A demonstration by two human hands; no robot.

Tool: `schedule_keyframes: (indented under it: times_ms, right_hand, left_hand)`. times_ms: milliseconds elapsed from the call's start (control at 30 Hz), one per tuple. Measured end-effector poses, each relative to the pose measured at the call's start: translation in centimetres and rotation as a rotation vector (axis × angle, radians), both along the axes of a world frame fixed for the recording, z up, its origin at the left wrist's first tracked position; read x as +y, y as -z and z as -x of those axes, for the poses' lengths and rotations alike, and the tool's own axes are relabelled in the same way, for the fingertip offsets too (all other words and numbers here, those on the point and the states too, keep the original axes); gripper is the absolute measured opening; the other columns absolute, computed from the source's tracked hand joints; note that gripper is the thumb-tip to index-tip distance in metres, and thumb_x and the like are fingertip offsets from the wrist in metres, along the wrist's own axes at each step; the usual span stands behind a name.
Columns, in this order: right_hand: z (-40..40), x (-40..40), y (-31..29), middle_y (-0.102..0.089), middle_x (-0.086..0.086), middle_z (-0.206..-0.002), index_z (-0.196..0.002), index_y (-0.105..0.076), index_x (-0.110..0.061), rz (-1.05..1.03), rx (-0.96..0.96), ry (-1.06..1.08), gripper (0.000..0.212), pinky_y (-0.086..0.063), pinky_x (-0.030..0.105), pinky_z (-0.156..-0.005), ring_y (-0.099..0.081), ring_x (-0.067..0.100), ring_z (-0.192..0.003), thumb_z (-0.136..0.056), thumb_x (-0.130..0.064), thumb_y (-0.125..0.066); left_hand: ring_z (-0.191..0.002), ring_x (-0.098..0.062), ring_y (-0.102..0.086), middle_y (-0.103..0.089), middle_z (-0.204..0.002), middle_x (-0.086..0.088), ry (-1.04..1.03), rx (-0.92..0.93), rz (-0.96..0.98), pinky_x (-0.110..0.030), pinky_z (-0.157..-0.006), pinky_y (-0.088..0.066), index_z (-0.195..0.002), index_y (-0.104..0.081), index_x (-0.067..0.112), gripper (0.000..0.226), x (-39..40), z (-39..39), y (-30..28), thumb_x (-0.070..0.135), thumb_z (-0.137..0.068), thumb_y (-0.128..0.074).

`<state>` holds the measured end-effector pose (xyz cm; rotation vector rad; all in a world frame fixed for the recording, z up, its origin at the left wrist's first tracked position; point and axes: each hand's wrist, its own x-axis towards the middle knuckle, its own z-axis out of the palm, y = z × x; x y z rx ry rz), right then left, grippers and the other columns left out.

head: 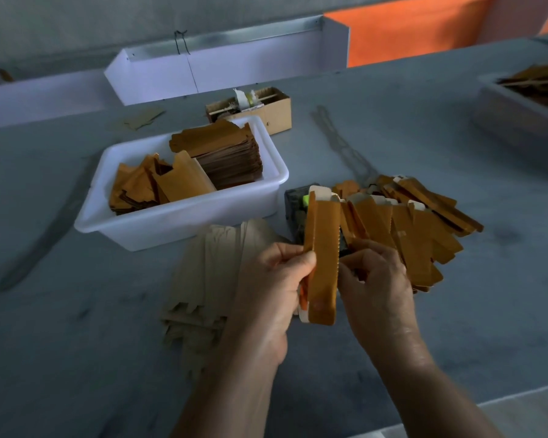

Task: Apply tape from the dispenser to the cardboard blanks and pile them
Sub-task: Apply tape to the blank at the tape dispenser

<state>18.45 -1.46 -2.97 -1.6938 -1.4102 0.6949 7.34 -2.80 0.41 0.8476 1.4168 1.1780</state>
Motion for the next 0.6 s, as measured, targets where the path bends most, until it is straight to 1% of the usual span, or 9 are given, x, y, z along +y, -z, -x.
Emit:
schedule_keyframes:
  times_ms: [100, 167, 233, 300, 367, 433, 500, 567, 600]
  right_hand:
    - [0.1, 0.0, 0.4, -0.051, 0.0, -0.127, -0.076, -0.059, -0.023, 0.004, 0.012, 0.022, 0.012, -0.045, 0.041, -0.096, -0.046, 0.024, -0.119, -0.087, -0.023, -0.064]
    - [0.2, -0.2, 0.5, -0.051, 0.001, -0.128, -0.085, -0.065, -0.016, -0.01, -0.002, 0.02, 0.008, -0.046, 0.042, -0.096, -0.047, 0.025, -0.119, -0.087, -0.024, -0.064]
    - [0.0, -0.1, 0.4, -0.052, 0.002, -0.126, -0.087, -0.067, -0.012, -0.043, -0.057, 0.008, 0.012, -0.044, 0.041, -0.096, -0.045, 0.023, -0.118, -0.087, -0.023, -0.064]
    - [-0.1, -0.1, 0.2, -0.053, 0.003, -0.122, -0.084, -0.068, -0.008, -0.071, -0.189, -0.016, 0.015, -0.042, 0.041, -0.096, -0.042, 0.022, -0.114, -0.088, -0.022, -0.063]
    - [-0.3, -0.3, -0.2, -0.053, 0.003, -0.116, -0.083, -0.067, -0.007, -0.115, -0.254, -0.025, 0.014, -0.043, 0.033, -0.088, -0.042, 0.018, -0.106, -0.089, -0.019, -0.061]
    - [-0.9, -0.5, -1.0, -0.052, 0.0, -0.106, -0.083, -0.063, -0.011, -0.19, -0.228, -0.014, 0.01, -0.041, 0.021, -0.073, -0.045, 0.013, -0.094, -0.09, -0.016, -0.059]
    - [-1.8, -0.5, -1.8, -0.054, -0.005, -0.094, -0.082, -0.059, -0.015, -0.204, -0.133, -0.042, 0.009, -0.04, 0.015, -0.063, -0.052, 0.009, -0.079, -0.09, -0.018, -0.058]
    - [-2.6, -0.3, -2.7, -0.062, -0.004, -0.077, -0.081, -0.061, -0.018, -0.097, 0.164, -0.135, 0.007, -0.045, 0.016, -0.057, -0.06, 0.009, -0.07, -0.088, -0.021, -0.059]
    - [-2.7, -0.3, -3.2, -0.065, -0.003, -0.074, -0.081, -0.063, -0.021, -0.023, 0.313, -0.203, 0.007, -0.047, 0.016, -0.056, -0.062, 0.007, -0.068, -0.087, -0.019, -0.06]
  left_hand:
    - [-0.037, 0.004, -0.048, -0.055, -0.051, 0.015, 0.059, 0.072, 0.024, -0.01, -0.04, -0.035, -0.078, -0.059, 0.021, 0.011, 0.6, -0.4, 0.4, 0.018, -0.088, -0.064]
    - [-0.038, 0.003, -0.049, -0.055, -0.051, 0.016, 0.092, 0.127, 0.023, -0.011, -0.043, -0.035, -0.078, -0.06, 0.023, 0.012, 0.7, -0.4, 0.5, 0.02, -0.089, -0.064]
    - [-0.05, 0.0, -0.057, -0.061, -0.061, 0.013, 0.104, 0.17, 0.019, -0.017, -0.051, -0.042, -0.077, -0.06, 0.024, 0.012, 0.9, -0.3, 0.5, 0.021, -0.089, -0.064]
    - [-0.072, -0.013, -0.066, -0.067, -0.077, 0.003, 0.102, 0.187, 0.027, -0.029, -0.062, -0.051, -0.079, -0.061, 0.025, 0.011, 1.0, -0.3, 0.4, 0.022, -0.089, -0.063]
    - [-0.079, -0.019, -0.068, -0.07, -0.082, 0.0, 0.108, 0.192, 0.033, -0.034, -0.066, -0.053, -0.08, -0.063, 0.025, 0.01, 1.0, -0.3, 0.1, 0.023, -0.089, -0.064]
    - [-0.075, -0.016, -0.068, -0.071, -0.076, 0.003, 0.107, 0.18, 0.042, -0.032, -0.063, -0.051, -0.077, -0.065, 0.024, 0.009, 1.1, -0.1, 0.0, 0.024, -0.086, -0.067]
    - [-0.071, -0.016, -0.068, -0.071, -0.071, 0.003, 0.098, 0.155, 0.055, -0.03, -0.062, -0.049, -0.077, -0.067, 0.021, 0.008, 1.2, 0.0, 0.0, 0.022, -0.085, -0.069]
    - [-0.068, -0.015, -0.067, -0.07, -0.069, 0.002, 0.094, 0.138, 0.059, -0.028, -0.061, -0.049, -0.077, -0.068, 0.018, 0.008, 1.3, -0.1, 0.0, 0.018, -0.085, -0.069]
    - [-0.063, -0.013, -0.065, -0.069, -0.066, 0.002, 0.093, 0.128, 0.056, -0.026, -0.058, -0.049, -0.076, -0.068, 0.017, 0.009, 1.2, -0.1, 0.0, 0.016, -0.085, -0.068]
